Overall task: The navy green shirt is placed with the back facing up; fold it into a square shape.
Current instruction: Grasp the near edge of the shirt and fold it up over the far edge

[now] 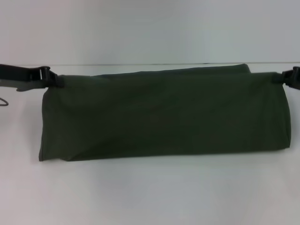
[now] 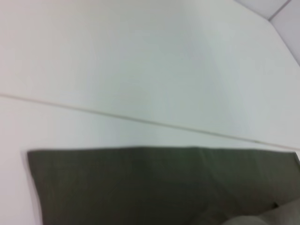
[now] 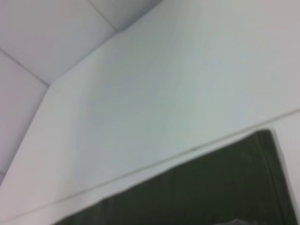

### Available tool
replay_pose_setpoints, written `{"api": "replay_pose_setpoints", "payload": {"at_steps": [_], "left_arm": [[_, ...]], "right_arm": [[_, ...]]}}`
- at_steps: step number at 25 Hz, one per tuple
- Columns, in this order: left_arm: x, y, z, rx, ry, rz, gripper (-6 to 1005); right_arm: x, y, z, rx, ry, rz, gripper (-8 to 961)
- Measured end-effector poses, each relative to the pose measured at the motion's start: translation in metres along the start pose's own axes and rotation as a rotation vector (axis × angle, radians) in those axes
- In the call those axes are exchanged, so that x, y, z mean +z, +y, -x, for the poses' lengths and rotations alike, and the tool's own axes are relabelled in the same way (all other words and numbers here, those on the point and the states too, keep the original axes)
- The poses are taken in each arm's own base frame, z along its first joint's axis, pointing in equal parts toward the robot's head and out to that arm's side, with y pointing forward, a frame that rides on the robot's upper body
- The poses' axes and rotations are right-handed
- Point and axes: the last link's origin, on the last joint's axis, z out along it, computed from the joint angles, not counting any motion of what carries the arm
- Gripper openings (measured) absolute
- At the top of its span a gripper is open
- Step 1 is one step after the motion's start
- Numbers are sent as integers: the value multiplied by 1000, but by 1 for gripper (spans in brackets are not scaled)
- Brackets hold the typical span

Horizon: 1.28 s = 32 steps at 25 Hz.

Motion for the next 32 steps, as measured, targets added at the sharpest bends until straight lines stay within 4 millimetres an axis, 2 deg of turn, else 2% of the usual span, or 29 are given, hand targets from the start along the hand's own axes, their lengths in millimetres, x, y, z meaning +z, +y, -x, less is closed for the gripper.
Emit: {"api": "replay_pose_setpoints", "payload": {"at_steps": [8,12,16,21,32], "left_arm": [[9,-1,-16,-19,90,-75,48],[19,-2,-16,-4,105,-125,49],[27,-3,-16,10,126,-158,49],[33,-4,-18,22,142,-188,50],[40,0,-19,42,155,-204,52]], "right_arm": [[26,18,28,-75,-112,-76,34],[52,30,28,-159,-128,-151,34],[71,33,24,-214,-153,-240,37],[80,39,27,-256,-188,-285,45],[86,42,27,-285,-197,-310,64]]}}
